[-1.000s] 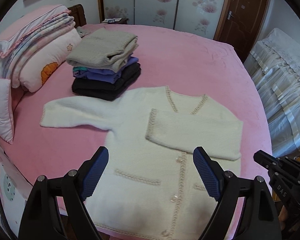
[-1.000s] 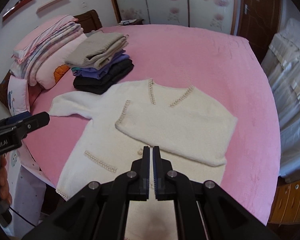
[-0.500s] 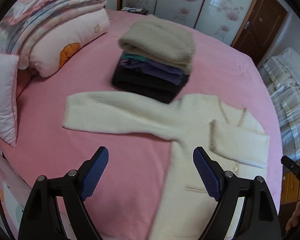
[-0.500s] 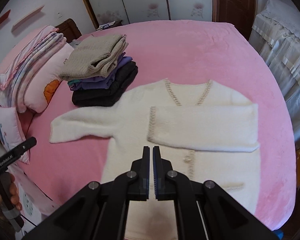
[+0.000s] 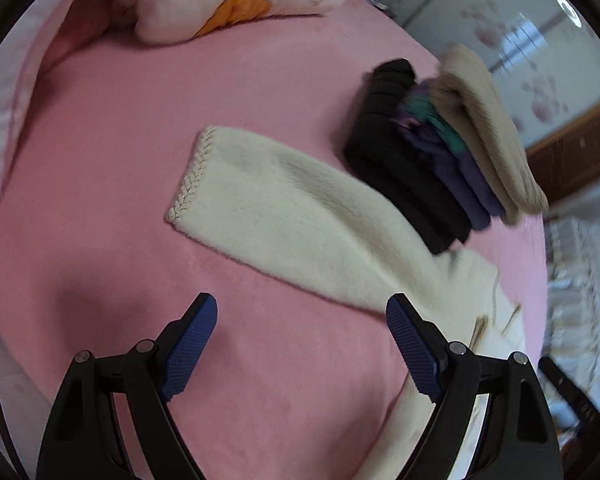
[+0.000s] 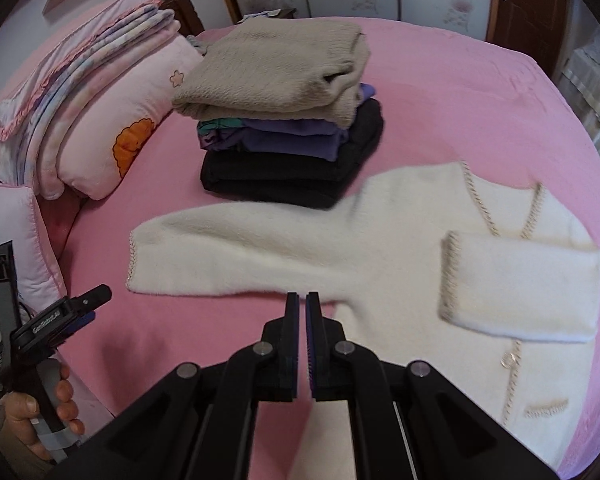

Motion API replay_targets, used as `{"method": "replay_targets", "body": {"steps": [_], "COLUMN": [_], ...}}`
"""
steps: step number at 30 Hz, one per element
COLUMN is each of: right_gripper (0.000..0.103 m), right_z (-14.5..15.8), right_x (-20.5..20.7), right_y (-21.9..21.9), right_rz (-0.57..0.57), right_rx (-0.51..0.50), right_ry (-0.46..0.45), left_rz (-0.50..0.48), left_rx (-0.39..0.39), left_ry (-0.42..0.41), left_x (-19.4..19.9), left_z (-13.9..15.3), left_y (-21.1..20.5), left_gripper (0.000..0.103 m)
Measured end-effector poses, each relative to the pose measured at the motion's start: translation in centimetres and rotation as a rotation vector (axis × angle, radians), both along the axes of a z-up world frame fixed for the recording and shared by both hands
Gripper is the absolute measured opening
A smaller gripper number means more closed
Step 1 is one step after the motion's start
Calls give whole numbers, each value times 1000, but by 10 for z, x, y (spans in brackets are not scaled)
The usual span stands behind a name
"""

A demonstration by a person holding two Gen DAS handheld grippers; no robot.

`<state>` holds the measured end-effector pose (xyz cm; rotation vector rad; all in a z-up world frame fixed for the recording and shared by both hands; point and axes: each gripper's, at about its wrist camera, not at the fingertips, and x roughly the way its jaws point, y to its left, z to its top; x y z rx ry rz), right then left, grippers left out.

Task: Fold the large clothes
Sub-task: 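Grasp the remaining sleeve cuff with the left tool and lift it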

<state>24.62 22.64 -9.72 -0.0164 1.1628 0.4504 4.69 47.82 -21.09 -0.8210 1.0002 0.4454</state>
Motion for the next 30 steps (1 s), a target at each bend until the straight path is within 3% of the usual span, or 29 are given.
{"method": "replay_targets", "body": {"steps": [7,13,19,20,21,22,24,26,30], "right_gripper": [3,3,3,3,3,3,3,3,3], "right_z": [-35,-62,-80,-81,-83,-84,-86,-86,-85], "right_x": [21,32,40,41,42,44,46,48,51], "right_y": [43,60,62,62,63,62,59,55,37], "right_rz": [28,32,16,16,16,14,10,2,-30], "right_rx": [-20,-48,-51,-52,-51,-50,-46,-43,-27], "right_ry": [46,87,127,131,134,137,145,150,153], "left_rz": [213,307,260,255,248,244,250,220,140], "left_rx": [-192,-269,-216,-206,-178,-169,-153,-83,0], "left_ry": [4,-3,-6,0,23,36,47,59,-26], "left_x": [7,8,30,33,37,40,45,52,67], "left_z": [-96,-147,-155,-155,-156,-154,-148,-131,-77], "left_y": [61,80,88,90,90,93,93,83,54], "left_gripper": [83,69,51,37,16,11,7,6,6]}}
